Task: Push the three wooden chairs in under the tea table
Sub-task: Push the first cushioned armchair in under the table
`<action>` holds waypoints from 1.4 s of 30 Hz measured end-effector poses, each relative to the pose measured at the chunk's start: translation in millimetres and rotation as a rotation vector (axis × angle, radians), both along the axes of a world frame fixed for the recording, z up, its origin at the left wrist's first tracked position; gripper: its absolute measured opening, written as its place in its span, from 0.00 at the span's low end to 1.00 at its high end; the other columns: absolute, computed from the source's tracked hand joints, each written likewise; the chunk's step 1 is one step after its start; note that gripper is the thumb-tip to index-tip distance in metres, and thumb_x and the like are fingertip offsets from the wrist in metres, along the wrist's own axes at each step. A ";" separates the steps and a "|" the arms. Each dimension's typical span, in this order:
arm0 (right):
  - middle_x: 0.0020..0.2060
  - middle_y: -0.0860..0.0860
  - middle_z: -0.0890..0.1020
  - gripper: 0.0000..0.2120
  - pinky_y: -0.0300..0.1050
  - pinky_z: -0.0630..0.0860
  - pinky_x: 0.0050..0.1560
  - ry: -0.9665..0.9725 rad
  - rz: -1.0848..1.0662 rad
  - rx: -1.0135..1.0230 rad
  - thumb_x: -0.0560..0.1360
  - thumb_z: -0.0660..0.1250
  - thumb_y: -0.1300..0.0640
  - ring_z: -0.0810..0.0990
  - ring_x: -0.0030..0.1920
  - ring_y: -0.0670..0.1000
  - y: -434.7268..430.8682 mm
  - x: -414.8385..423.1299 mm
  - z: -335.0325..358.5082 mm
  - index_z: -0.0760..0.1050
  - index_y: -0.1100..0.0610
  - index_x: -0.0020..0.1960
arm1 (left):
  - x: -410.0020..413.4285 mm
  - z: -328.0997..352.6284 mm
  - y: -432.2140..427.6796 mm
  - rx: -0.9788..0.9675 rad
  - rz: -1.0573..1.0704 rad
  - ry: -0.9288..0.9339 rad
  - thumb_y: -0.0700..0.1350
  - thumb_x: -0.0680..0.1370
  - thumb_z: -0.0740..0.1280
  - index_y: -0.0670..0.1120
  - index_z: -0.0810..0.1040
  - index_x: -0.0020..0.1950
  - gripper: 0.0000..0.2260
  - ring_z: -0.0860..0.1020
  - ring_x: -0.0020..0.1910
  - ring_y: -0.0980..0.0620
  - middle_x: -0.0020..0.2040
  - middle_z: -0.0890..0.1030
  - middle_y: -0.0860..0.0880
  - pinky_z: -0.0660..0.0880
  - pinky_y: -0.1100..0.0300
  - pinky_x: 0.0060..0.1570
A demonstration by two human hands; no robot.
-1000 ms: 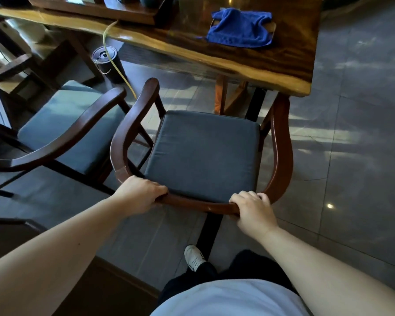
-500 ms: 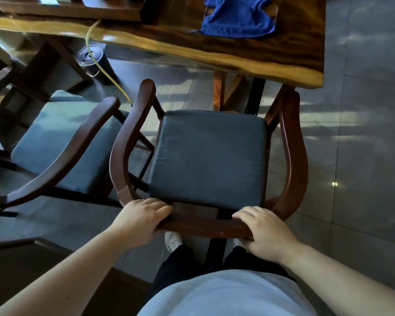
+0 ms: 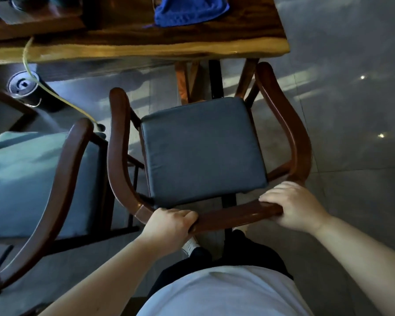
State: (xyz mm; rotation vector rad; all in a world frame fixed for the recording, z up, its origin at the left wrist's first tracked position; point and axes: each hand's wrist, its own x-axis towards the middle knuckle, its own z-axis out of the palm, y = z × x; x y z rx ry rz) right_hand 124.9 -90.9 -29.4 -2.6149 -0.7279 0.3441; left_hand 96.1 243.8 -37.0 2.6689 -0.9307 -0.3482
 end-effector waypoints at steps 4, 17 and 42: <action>0.40 0.47 0.85 0.13 0.52 0.78 0.44 -0.033 -0.065 0.022 0.63 0.69 0.49 0.83 0.40 0.55 28.0 4.3 -0.7 0.83 0.53 0.44 | 19.8 -4.4 32.0 0.055 0.010 0.028 0.47 0.68 0.72 0.49 0.79 0.47 0.09 0.80 0.33 0.49 0.37 0.82 0.54 0.74 0.58 0.25; 0.50 0.46 0.82 0.17 0.51 0.73 0.58 0.090 -0.038 0.170 0.67 0.76 0.52 0.79 0.54 0.48 38.5 23.0 -27.3 0.79 0.53 0.54 | 50.6 23.8 53.5 0.161 0.063 0.049 0.45 0.63 0.69 0.49 0.80 0.51 0.16 0.82 0.41 0.46 0.43 0.83 0.51 0.79 0.54 0.35; 0.35 0.44 0.77 0.08 0.47 0.70 0.44 0.315 0.678 -0.672 0.64 0.68 0.51 0.78 0.39 0.51 -28.6 169.1 -27.2 0.72 0.47 0.43 | 69.1 32.3 -116.2 0.390 0.218 0.165 0.47 0.75 0.61 0.54 0.70 0.53 0.08 0.80 0.47 0.48 0.48 0.80 0.53 0.66 0.55 0.35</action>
